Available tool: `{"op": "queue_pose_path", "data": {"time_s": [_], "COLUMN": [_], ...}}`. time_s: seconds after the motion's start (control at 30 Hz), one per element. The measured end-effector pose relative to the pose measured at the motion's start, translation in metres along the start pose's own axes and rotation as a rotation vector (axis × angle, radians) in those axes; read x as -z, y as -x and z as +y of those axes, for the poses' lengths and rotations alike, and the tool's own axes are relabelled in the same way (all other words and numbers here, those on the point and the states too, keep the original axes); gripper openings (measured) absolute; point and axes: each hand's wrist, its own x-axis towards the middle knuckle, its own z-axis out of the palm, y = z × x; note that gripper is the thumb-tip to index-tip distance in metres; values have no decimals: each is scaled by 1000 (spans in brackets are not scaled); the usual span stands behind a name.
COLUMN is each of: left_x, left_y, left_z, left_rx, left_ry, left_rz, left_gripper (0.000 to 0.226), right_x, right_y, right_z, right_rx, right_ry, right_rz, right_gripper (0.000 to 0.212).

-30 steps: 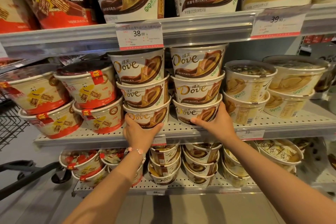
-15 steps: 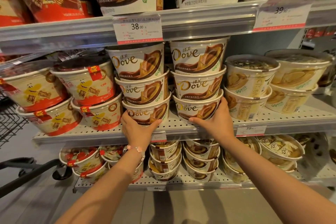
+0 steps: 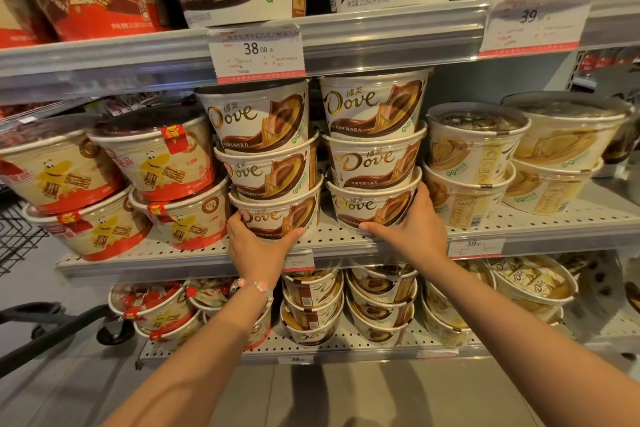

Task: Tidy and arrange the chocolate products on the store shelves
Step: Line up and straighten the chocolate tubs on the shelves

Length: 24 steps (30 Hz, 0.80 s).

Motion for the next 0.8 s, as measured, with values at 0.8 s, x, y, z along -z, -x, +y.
{"op": "queue_pose_path", "data": {"time_s": [0.8], "left_x": [3], "left_y": [-2], "left_z": [-5], "left_rx": [-58], "left_ry": [21], "left_rz": [-60], "left_gripper": [106], "right_x": [-4], "right_y": [13], "right_z": [2], "right_rx": [6], "right_ry": [-104], "right_rz": [85], "right_gripper": [127]}}
